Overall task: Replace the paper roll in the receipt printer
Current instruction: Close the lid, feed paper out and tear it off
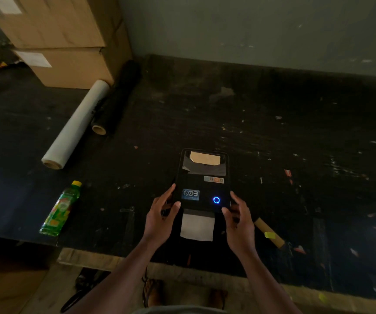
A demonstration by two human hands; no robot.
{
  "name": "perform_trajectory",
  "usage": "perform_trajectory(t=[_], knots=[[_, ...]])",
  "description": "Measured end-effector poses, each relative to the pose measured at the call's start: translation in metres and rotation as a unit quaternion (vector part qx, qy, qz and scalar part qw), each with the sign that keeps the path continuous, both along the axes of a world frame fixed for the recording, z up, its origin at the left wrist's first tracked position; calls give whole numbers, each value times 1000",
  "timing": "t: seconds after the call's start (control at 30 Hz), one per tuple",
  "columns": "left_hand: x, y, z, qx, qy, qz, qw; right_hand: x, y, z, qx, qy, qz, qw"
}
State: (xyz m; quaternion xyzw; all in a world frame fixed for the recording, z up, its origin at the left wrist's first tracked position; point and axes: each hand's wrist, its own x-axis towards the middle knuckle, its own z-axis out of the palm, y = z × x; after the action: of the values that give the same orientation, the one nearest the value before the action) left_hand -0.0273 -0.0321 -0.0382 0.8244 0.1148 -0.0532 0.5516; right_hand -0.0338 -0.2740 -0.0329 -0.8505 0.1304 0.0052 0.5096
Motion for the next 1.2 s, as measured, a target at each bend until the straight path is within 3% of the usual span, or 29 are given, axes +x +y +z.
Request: perform_trajectory(t=[1.2], knots=[[-1,0,4,-10,1,-9,1000,0,-1,4,16,7,4,1000]])
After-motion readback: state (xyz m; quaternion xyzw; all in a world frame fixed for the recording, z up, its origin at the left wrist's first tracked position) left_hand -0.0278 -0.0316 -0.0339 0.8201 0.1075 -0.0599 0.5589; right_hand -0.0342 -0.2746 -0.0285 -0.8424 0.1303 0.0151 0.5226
